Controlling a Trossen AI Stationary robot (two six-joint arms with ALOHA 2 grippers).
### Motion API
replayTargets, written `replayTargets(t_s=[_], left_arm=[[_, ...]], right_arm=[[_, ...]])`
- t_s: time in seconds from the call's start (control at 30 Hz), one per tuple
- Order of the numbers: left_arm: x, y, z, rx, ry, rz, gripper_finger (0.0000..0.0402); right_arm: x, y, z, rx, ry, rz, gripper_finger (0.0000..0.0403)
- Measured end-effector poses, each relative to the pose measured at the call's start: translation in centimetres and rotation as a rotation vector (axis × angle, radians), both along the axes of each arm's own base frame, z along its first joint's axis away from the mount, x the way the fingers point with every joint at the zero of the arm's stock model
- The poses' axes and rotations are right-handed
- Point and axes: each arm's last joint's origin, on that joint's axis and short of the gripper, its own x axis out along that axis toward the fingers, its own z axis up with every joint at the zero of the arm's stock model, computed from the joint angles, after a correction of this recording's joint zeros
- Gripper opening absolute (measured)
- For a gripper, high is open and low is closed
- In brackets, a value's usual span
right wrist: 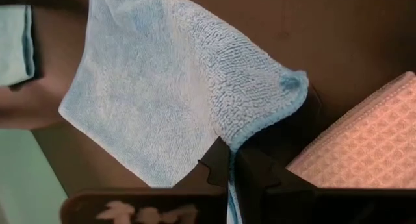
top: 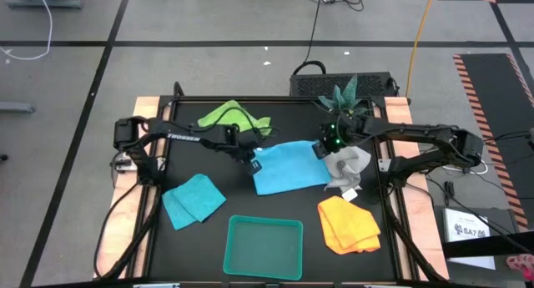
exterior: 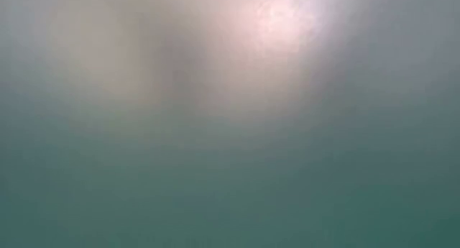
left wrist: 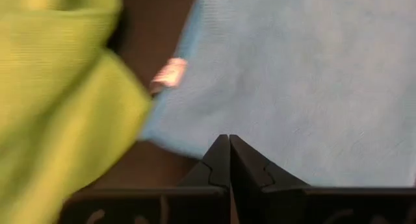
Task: Fold microfiber towels
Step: Fold the right blue microfiber cloth
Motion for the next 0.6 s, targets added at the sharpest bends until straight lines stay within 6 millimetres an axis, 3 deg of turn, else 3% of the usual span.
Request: replayTargets(t_s=[0.1, 0.6], left_arm=[[-0.3, -0.1, -1.5, -0.02, -0.073, 0.056, 0.0001], [-1.1, 0.1, -4.1, 0.054, 0.003, 0.146, 0.0]], right_arm=[[-0.1, 0.0, 0.0, -0.009, 0.012, -0.019, 0.0], [0.0, 0.0, 0.0, 0.022, -0.005, -0.023, 0.0]])
